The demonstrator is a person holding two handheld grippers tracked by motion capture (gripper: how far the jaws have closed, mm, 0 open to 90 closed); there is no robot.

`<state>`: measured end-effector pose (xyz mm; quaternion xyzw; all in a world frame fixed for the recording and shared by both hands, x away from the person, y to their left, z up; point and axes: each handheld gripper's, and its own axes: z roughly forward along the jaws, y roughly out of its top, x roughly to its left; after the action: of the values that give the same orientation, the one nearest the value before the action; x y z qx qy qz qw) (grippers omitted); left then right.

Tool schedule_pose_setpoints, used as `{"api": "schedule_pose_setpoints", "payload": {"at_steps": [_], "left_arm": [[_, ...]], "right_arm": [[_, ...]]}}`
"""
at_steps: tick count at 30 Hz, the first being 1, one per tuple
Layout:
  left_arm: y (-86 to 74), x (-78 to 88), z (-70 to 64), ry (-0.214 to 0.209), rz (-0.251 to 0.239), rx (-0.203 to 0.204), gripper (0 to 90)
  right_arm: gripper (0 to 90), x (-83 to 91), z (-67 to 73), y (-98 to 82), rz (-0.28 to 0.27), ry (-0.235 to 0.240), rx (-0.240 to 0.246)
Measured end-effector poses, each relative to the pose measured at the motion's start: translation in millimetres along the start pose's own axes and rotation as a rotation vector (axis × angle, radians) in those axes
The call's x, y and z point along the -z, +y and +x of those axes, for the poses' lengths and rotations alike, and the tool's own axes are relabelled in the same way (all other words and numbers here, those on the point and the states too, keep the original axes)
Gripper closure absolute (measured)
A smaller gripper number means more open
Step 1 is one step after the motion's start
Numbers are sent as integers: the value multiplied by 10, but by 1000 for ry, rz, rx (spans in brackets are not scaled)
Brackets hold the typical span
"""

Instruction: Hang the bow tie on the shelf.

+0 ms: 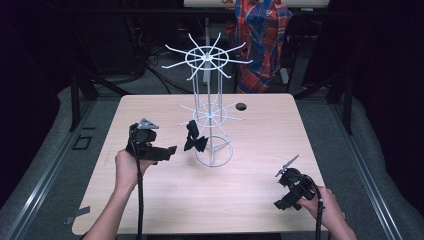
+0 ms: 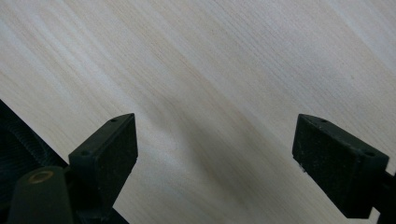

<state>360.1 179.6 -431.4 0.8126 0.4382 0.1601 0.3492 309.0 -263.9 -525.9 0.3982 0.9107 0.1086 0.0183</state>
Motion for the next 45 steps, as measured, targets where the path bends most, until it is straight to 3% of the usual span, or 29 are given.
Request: {"api": "schedule_pose_setpoints", "payload": {"at_steps": [7,13,15,22,32,45], "left_arm": [[-175,134,34,23,39,-10,115],[-350,200,90,29,55,17,84],[-411,202,91,24,69,20,69],[-581,248,117,27,129,22,18],[-841,247,105,5,189,58,1],[-1119,281,82,48,163,87,2]], "right_arm": [[140,10,-5,11,22,-4,16],[140,-9,4,3,2,3,-1],[139,5,-5,12,25,-1,16],[140,0,4,6,14,-5,5],[140,-3,7,7,16,-2,5],[139,-8,14,8,15,2,6]]}}
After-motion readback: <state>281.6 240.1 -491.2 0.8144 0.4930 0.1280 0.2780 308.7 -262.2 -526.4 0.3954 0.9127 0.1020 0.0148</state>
